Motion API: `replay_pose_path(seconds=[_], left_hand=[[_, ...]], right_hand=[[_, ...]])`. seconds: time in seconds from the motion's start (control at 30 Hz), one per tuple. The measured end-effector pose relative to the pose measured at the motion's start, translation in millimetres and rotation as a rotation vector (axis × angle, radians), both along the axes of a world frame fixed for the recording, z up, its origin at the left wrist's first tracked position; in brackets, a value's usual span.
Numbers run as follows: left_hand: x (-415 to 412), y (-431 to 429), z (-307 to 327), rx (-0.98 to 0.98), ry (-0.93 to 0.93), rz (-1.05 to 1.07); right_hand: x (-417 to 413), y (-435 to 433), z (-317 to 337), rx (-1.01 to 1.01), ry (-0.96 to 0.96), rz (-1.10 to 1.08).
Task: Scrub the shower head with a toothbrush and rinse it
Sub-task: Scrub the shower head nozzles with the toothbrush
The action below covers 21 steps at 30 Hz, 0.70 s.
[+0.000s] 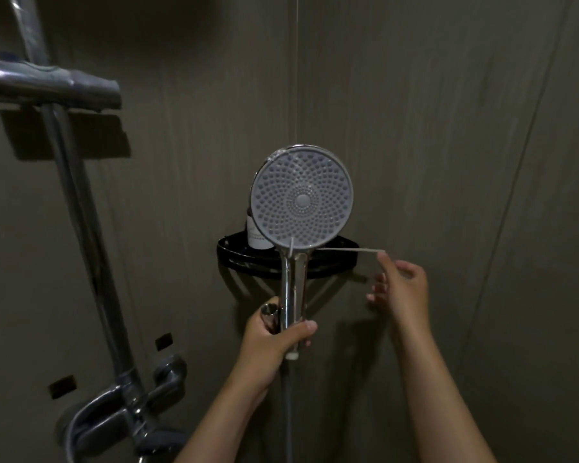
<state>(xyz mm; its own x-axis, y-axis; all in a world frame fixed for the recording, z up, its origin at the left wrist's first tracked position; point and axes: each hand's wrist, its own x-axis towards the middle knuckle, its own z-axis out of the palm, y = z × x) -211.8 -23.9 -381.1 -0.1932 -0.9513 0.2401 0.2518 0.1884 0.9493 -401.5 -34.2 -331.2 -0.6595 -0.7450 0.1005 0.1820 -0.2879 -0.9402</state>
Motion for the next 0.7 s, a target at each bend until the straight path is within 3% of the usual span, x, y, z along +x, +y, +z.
replay_pose_path(seconds=[0.33, 0.7], left_hand=[[-21.5, -21.6, -10.7, 0.020, -0.024, -0.026], [-16.5, -11.7, -9.1, 0.039, -0.003, -0.024]], right_hand=[[-25.8, -73.1, 4.0, 0.049, -0.027, 0.058], [-32.2, -59.9, 7.3, -0.018, -0.132, 0.026]])
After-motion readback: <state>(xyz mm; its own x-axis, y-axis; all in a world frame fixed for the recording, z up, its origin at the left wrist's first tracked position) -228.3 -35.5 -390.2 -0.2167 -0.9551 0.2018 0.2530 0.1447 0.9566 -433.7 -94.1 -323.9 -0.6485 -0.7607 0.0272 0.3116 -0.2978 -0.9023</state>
